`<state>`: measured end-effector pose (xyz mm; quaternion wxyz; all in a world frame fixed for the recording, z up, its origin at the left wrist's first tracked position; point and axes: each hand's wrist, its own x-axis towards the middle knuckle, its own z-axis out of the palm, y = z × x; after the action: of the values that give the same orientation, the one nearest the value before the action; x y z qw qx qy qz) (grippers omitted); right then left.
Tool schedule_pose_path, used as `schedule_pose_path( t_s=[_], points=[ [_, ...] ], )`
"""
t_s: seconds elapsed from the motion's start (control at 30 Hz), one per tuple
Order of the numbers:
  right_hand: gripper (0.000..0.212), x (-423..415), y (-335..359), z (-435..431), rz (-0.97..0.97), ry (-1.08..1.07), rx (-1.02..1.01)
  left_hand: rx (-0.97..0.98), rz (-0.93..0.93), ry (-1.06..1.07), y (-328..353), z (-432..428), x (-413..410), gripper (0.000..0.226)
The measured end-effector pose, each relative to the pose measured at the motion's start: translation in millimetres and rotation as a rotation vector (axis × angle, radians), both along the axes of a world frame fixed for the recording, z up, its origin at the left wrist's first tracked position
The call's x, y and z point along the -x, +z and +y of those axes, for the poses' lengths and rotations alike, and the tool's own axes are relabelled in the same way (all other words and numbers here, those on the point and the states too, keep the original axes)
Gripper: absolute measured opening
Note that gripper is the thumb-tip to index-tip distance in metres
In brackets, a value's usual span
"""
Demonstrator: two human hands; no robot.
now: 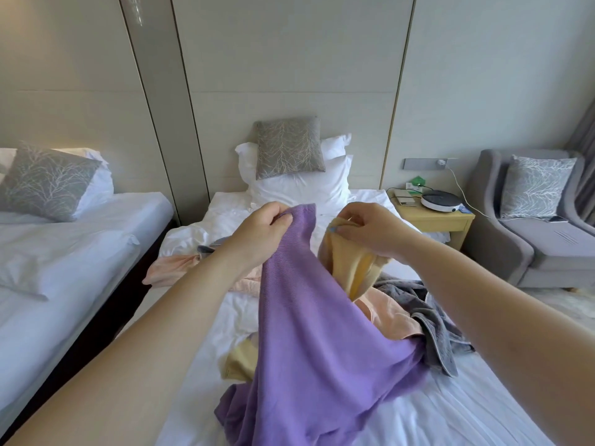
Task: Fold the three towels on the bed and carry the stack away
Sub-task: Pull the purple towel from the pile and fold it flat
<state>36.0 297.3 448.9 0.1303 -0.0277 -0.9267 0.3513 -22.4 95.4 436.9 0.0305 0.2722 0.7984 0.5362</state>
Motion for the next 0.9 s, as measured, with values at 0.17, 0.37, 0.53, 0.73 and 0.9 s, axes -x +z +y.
schedule_pose_path(
  t_s=[0.17,0.37,0.53,0.73,0.9],
  points=[
    [0.014,1.9,9.7,-12.6,-0.053,0.156,0.243,-0.059,0.069,-0.136,1.8,5.8,-5.9,0.007],
    [0.033,4.9,12.3,-16.5,0.017,0.177,0.216,-0.157,0.055,-0.227,-2.3,7.6,-7.1,0.012],
    [0.013,10.1,10.7,-15.4,0.014,0.173,0.388,-0.201,0.084,-0.249,-2.8,12.6,-9.5,0.018],
    [0.015,9.6,8.3,-9.5,-0.093,0.322,0.596,-0.196,0.207,-0.064,-6.1,14.9,-3.6,0.016],
    [0.022,13.2,3.4,-11.8,0.005,0.285,0.636,-0.176,0.145,-0.081,-12.2,20.7,-1.8,0.011]
  ],
)
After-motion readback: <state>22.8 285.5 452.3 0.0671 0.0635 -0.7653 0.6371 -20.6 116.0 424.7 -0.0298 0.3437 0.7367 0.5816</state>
